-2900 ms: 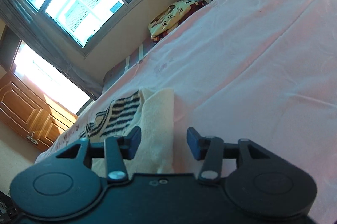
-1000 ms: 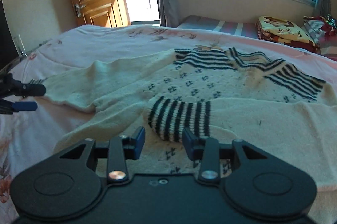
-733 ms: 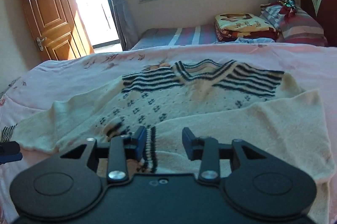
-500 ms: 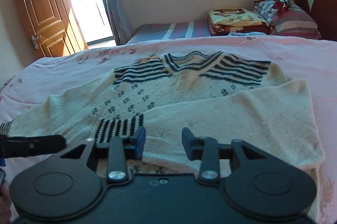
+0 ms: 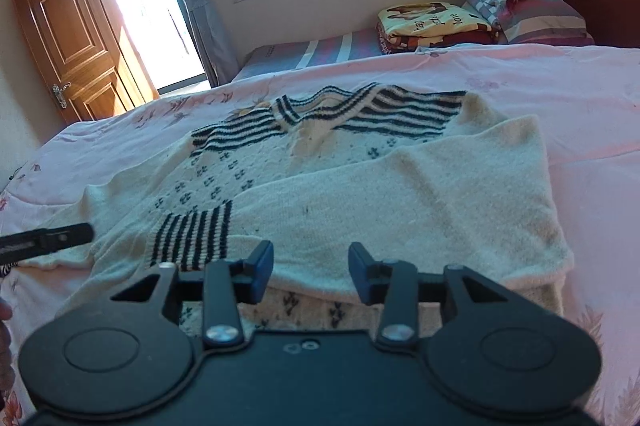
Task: Fold small clothes
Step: 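Grasp the other striped cuff with the left gripper and lay it across the body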
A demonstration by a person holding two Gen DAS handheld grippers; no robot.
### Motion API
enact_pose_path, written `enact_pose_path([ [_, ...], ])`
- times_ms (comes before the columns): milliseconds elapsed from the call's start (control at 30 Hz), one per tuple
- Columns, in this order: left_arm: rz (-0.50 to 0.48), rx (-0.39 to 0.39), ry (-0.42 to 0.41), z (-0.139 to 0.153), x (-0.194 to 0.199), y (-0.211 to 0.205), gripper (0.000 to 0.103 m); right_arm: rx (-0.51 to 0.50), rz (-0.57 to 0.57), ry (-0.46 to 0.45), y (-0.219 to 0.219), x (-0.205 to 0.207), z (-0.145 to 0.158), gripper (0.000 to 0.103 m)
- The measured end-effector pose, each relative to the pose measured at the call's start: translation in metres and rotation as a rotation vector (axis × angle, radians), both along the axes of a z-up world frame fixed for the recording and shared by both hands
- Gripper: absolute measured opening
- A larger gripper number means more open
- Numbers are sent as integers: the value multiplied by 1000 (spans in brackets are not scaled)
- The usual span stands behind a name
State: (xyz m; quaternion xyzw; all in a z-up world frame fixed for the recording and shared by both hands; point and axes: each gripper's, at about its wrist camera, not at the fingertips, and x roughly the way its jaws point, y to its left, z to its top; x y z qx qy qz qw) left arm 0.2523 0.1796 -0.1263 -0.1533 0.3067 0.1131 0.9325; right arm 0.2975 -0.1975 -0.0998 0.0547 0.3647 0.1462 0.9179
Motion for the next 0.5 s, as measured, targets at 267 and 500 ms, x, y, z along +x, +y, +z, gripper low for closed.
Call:
enact_pose_path([
  [267,435,-385,-61,-41,-53,182,62,7,-3,19,11,-2,-1,42],
  [500,478,-473,-152,-56,-39,215,60,-6,32,-1,42,-10,11,44],
])
